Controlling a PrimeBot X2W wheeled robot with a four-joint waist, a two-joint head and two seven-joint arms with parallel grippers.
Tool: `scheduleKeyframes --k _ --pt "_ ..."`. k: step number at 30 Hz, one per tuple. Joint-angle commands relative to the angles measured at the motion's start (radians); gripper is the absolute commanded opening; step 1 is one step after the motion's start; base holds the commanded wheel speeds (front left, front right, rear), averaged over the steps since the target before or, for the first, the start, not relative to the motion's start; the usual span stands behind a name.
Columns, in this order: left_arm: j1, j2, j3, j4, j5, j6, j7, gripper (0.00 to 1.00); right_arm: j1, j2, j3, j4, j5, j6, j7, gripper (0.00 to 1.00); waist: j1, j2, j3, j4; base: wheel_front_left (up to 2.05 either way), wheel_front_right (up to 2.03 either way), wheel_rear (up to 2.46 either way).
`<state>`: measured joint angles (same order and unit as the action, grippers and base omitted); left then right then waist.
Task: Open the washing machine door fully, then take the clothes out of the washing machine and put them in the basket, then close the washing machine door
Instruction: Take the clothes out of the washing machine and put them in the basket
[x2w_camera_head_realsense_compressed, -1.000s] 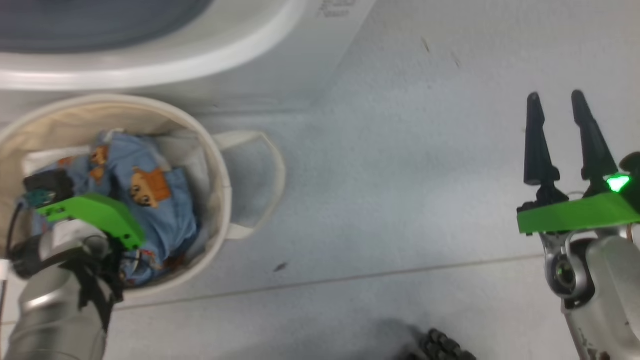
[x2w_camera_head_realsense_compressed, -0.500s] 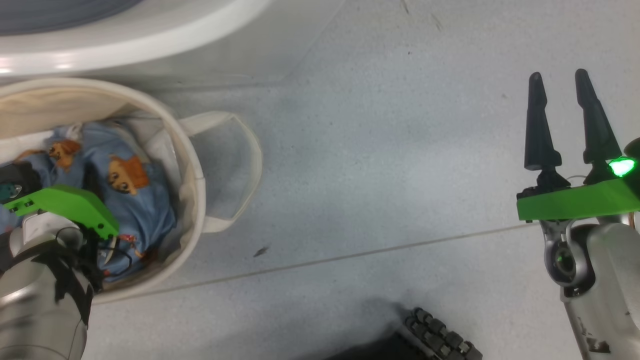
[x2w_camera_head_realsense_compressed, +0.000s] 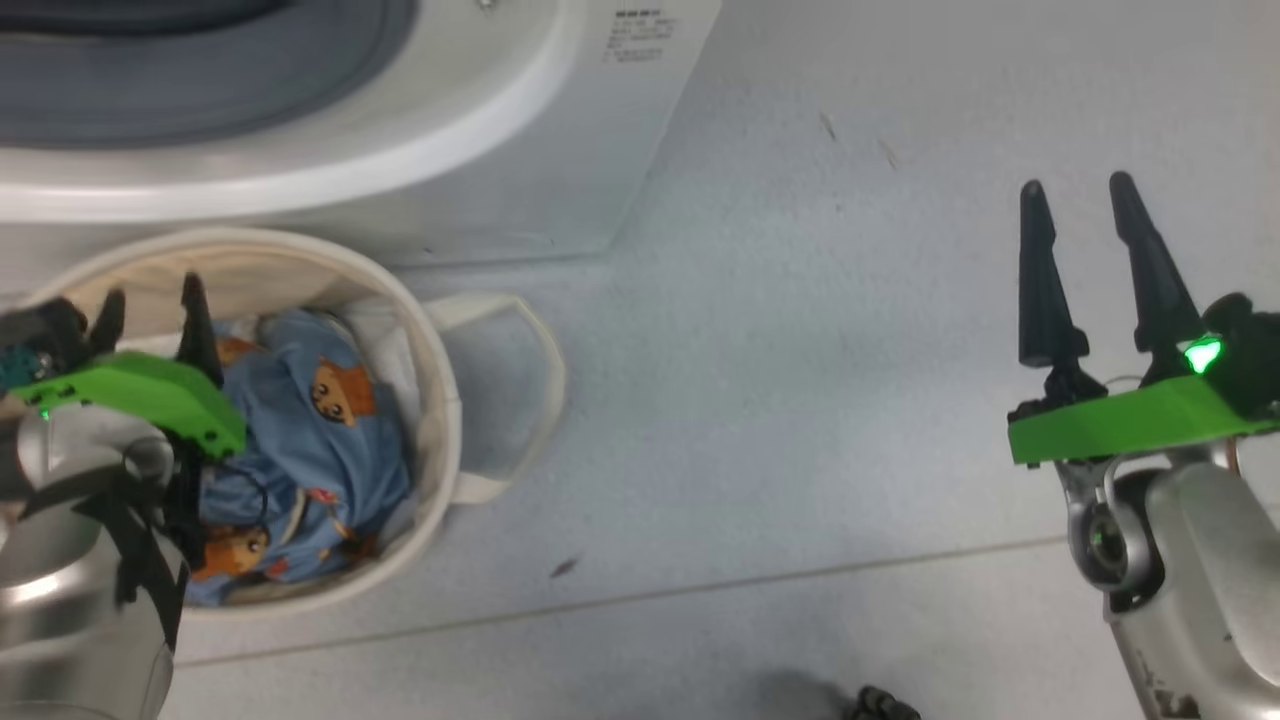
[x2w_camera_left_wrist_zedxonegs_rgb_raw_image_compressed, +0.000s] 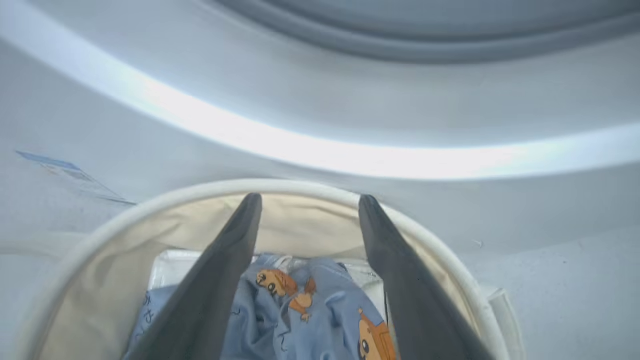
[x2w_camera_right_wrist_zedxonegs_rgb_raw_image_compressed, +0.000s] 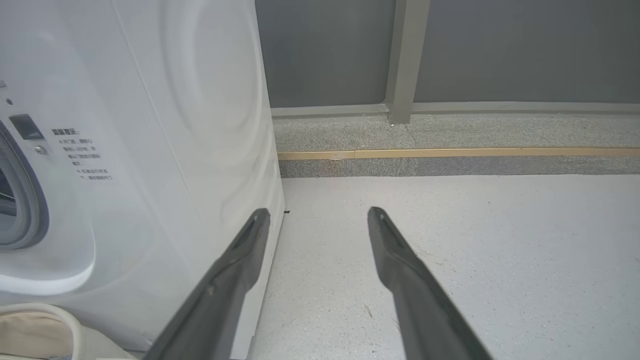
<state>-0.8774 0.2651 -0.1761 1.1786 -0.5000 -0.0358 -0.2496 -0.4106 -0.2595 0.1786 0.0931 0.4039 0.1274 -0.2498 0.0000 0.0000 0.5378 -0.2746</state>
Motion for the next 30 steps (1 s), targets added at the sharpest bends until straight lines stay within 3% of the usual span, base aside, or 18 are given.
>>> scheduleKeyframes --k 1,14,22,30 --pt "0.042 0.053 0.04 -0.091 0.019 -0.001 -0.012 1.0 0.041 -0.002 0.01 -0.015 -0.01 0.003 -0.012 1.0 0.0 0.0 -0.066 0.035 0.0 0.0 0.0" --pt "0.323 0.072 0.183 -0.52 0.109 0.003 -0.012 1.0 0.158 0.036 0.063 0.078 -0.016 0.003 -0.012 1.0 0.0 0.0 -0.345 0.098 0.0 0.0 0.0" --pt "0.509 0.091 0.193 -0.645 0.105 0.005 0.015 1.0 0.208 0.044 0.123 0.124 -0.023 0.003 -0.012 1.0 0.0 0.0 -0.497 0.09 0.0 0.0 0.0" --pt "0.646 0.093 0.198 -0.775 0.058 -0.014 0.081 1.0 0.233 0.028 0.12 0.146 -0.024 0.003 -0.012 1.0 0.0 0.0 -0.559 0.085 0.0 0.0 0.0"
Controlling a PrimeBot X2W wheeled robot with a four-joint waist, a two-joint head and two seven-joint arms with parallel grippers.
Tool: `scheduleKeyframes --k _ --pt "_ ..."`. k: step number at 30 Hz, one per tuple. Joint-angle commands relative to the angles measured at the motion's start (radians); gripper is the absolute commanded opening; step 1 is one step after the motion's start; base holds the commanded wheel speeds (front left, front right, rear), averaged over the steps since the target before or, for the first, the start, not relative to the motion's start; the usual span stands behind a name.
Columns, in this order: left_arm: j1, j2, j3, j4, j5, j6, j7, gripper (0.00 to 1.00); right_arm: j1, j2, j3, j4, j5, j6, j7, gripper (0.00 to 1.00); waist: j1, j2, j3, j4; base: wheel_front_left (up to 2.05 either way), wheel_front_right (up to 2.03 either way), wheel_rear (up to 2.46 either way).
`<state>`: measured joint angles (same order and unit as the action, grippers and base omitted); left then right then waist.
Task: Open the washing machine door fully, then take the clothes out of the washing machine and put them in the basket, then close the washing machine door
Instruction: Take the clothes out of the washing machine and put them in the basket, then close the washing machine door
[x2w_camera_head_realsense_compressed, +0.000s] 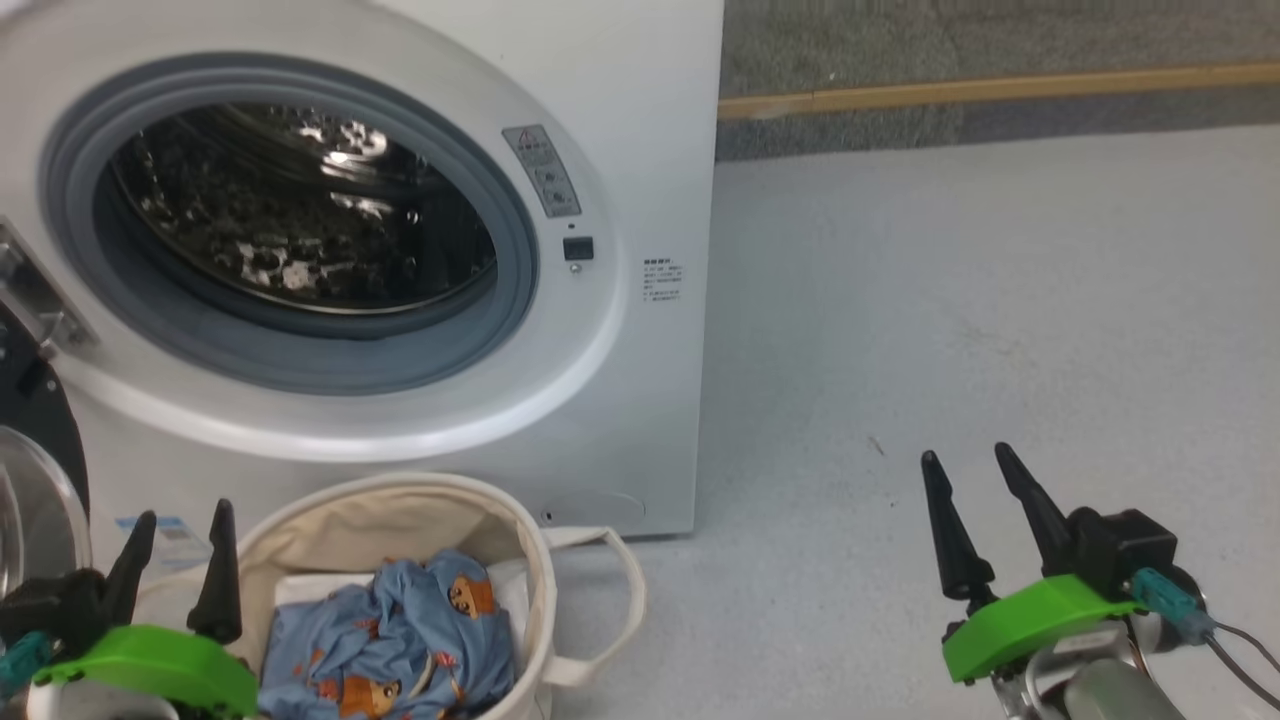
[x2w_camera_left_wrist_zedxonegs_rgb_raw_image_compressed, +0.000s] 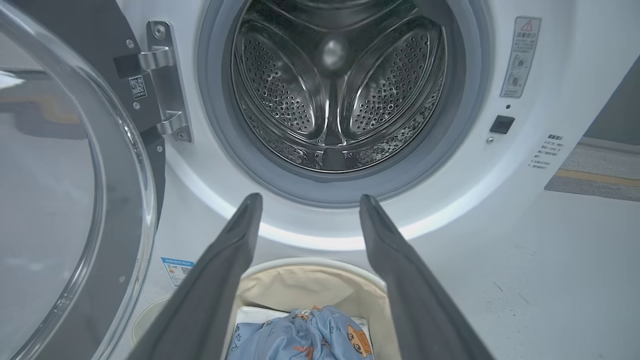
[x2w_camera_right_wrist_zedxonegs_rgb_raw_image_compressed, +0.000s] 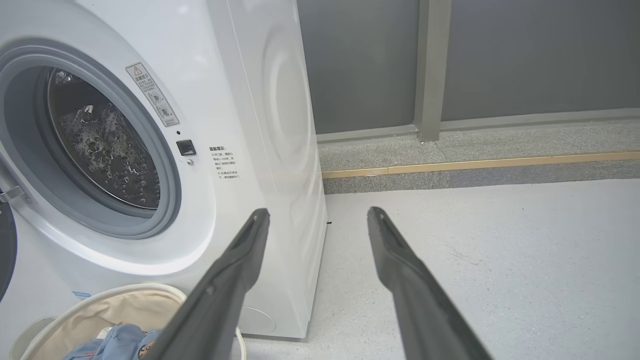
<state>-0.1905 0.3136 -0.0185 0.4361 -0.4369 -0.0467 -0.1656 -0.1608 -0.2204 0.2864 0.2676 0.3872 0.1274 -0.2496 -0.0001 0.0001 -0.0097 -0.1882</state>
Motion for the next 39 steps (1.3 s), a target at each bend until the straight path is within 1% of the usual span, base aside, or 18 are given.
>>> scheduleKeyframes --k 1,6,12,19,24,28,39 --pt "-0.027 0.049 0.045 -0.05 -0.011 -0.004 0.004 1.0 -0.015 -0.014 0.011 -0.027 -0.008 0.003 -0.012 1.0 0.0001 -0.0001 -0.015 -0.002 0.0 0.0 0.0" --pt "0.025 0.061 0.062 -0.122 -0.037 -0.005 0.024 1.0 -0.018 -0.023 0.002 -0.024 -0.011 0.003 -0.012 1.0 0.0001 -0.0001 -0.029 -0.006 0.0 0.0 0.0" --pt "0.076 0.061 0.061 -0.163 -0.052 -0.008 0.034 1.0 -0.018 -0.027 -0.004 -0.019 -0.015 0.003 -0.012 1.0 0.0001 -0.0001 -0.042 -0.011 0.0 0.0 0.0" --pt "0.09 0.062 0.058 -0.181 -0.06 -0.007 0.038 1.0 -0.021 -0.032 -0.007 -0.022 -0.012 0.003 -0.012 1.0 0.0001 -0.0001 -0.035 -0.013 0.0 0.0 0.0" --pt "0.086 0.071 0.056 -0.178 -0.058 -0.003 0.035 1.0 -0.023 -0.031 -0.013 -0.023 -0.01 0.003 -0.012 1.0 0.0001 -0.0001 -0.027 -0.011 0.0 0.0 0.0" --pt "0.08 0.066 0.049 -0.173 -0.066 -0.007 0.038 1.0 -0.025 -0.032 -0.014 -0.025 -0.01 0.003 -0.012 1.0 0.0001 -0.0001 -0.024 -0.008 0.0 0.0 0.0" --pt "0.079 0.073 0.037 -0.17 -0.06 -0.001 0.034 1.0 -0.026 -0.033 -0.018 -0.03 -0.012 0.003 -0.012 1.0 0.0001 -0.0001 -0.016 -0.008 0.0 0.0 0.0"
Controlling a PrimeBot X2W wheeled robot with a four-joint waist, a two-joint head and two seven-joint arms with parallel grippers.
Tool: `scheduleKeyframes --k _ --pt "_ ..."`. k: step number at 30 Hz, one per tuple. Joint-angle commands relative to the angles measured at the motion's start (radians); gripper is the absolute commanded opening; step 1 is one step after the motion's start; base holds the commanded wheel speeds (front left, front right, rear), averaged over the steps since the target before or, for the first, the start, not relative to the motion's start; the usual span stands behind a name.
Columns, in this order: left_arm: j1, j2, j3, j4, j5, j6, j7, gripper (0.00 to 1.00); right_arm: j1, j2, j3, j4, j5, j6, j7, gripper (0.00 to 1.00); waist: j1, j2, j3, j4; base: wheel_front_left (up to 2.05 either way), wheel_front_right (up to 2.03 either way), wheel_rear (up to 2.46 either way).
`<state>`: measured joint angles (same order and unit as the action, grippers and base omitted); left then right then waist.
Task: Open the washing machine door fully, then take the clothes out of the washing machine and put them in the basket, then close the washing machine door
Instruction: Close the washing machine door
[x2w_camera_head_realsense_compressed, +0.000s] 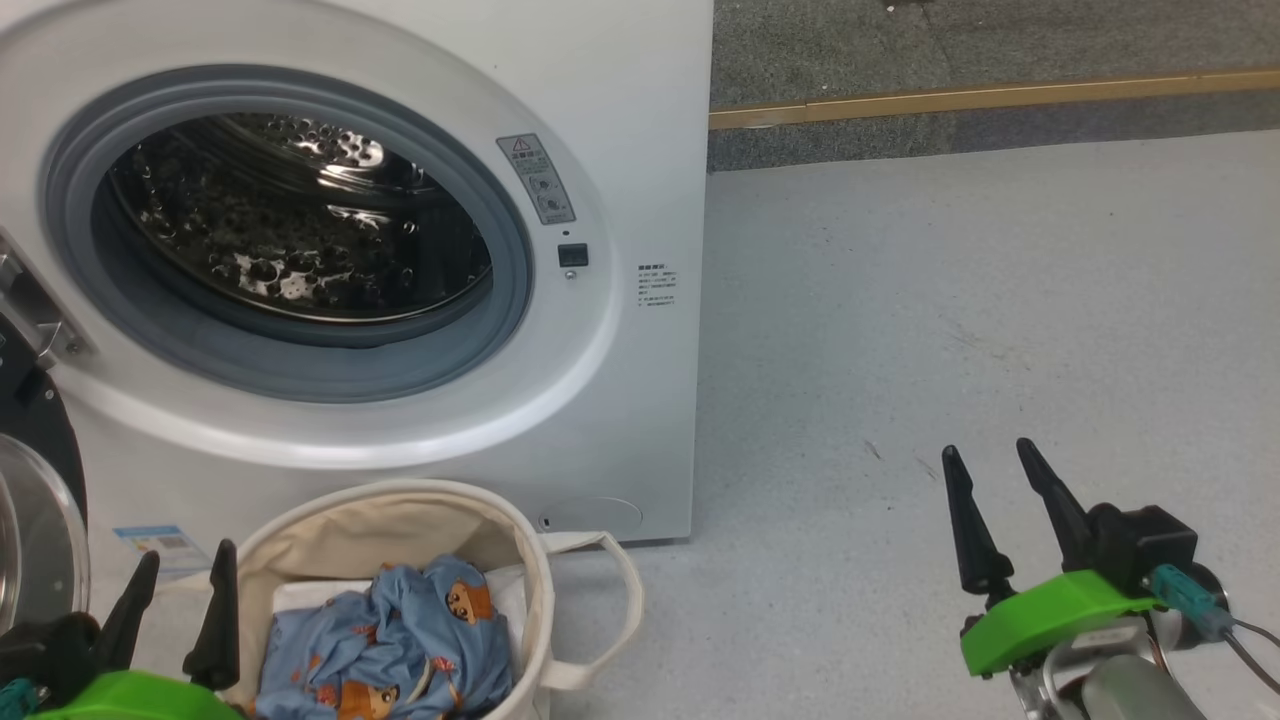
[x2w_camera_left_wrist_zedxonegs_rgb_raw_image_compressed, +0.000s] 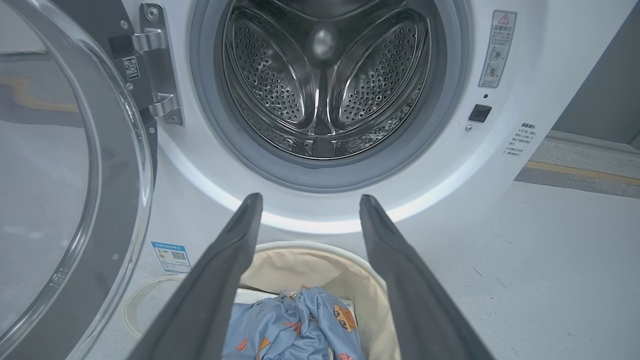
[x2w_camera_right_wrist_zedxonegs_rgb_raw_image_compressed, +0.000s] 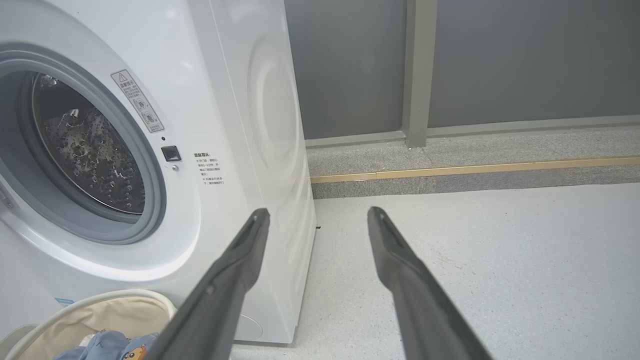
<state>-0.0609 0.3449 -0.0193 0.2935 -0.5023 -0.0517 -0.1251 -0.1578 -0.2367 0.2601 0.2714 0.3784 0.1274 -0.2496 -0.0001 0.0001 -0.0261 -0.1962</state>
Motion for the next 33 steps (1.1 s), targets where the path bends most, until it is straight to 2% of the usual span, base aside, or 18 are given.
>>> scheduleKeyframes --k 1,15,33 --pt "-0.05 0.042 0.037 -0.028 0.005 0.005 -0.007 1.0 -0.028 -0.016 0.008 -0.034 -0.003 0.003 -0.012 1.0 0.0001 -0.0001 0.0 0.001 0.0 0.0 0.0" --pt "-0.041 0.037 0.044 -0.025 -0.005 0.032 -0.027 1.0 -0.025 -0.018 0.009 -0.033 0.0 0.003 -0.012 1.0 0.0001 -0.0001 -0.003 0.015 -0.28 0.3 -0.02" --pt "-0.051 0.063 0.055 -0.019 -0.013 0.044 -0.045 1.0 -0.026 -0.016 0.003 -0.034 0.008 0.003 -0.012 1.0 0.0001 -0.0001 0.014 0.026 -1.66 1.79 -0.13"
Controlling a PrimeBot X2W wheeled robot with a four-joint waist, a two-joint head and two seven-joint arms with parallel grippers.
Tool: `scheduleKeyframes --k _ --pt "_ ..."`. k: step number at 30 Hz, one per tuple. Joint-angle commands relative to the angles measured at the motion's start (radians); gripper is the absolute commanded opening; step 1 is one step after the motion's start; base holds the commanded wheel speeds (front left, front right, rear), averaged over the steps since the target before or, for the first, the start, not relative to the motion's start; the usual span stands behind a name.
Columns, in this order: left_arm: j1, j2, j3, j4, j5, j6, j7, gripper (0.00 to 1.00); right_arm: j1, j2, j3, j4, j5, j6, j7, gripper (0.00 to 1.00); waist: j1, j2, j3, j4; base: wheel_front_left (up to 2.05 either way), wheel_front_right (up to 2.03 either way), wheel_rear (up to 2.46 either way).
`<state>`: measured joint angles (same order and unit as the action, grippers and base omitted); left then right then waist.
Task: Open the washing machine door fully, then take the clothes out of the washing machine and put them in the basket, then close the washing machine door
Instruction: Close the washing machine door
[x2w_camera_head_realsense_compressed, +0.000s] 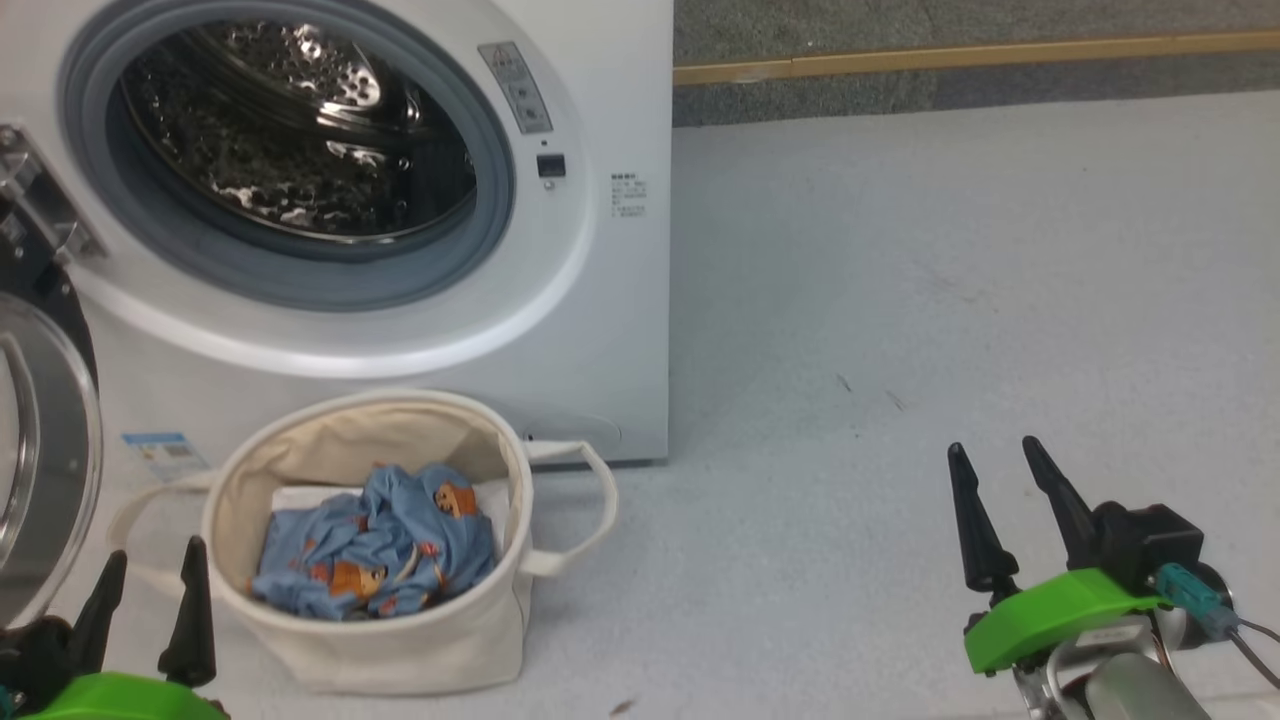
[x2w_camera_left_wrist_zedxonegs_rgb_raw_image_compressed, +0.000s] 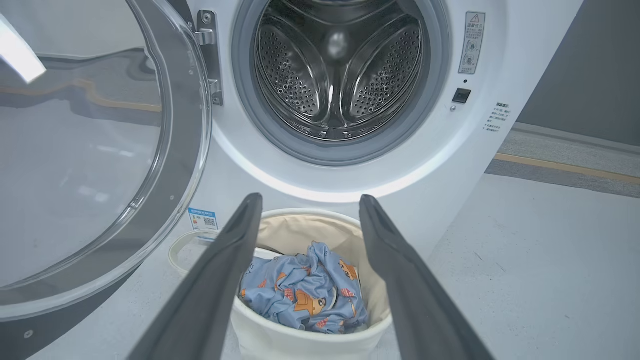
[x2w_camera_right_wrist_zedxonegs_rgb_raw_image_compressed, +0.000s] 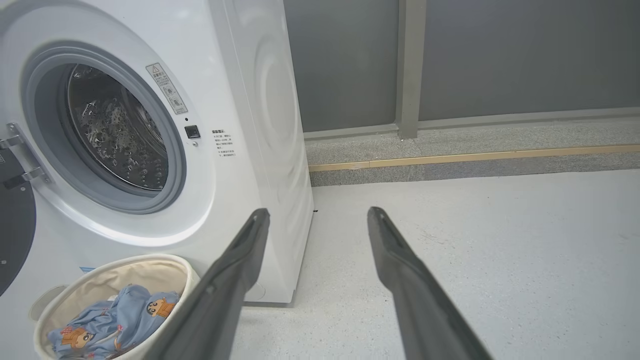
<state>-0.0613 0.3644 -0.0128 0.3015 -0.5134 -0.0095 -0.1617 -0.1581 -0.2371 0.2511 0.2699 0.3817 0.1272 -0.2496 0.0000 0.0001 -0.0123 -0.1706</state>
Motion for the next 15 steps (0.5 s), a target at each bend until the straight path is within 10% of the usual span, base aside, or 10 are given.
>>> scheduleKeyframes --k 1,15 --pt "-0.05 0.043 0.049 -0.024 -0.003 0.003 -0.009 1.0 -0.025 -0.016 0.012 -0.032 0.005 0.003 -0.012 1.0 0.0 -0.0001 0.001 0.001 -1.16 1.16 0.0" --pt "-0.051 0.045 0.06 -0.004 0.003 0.032 -0.046 1.0 -0.028 -0.012 0.015 -0.033 0.007 0.003 -0.012 1.0 0.0 -0.0001 0.01 0.018 -0.32 0.32 0.0"
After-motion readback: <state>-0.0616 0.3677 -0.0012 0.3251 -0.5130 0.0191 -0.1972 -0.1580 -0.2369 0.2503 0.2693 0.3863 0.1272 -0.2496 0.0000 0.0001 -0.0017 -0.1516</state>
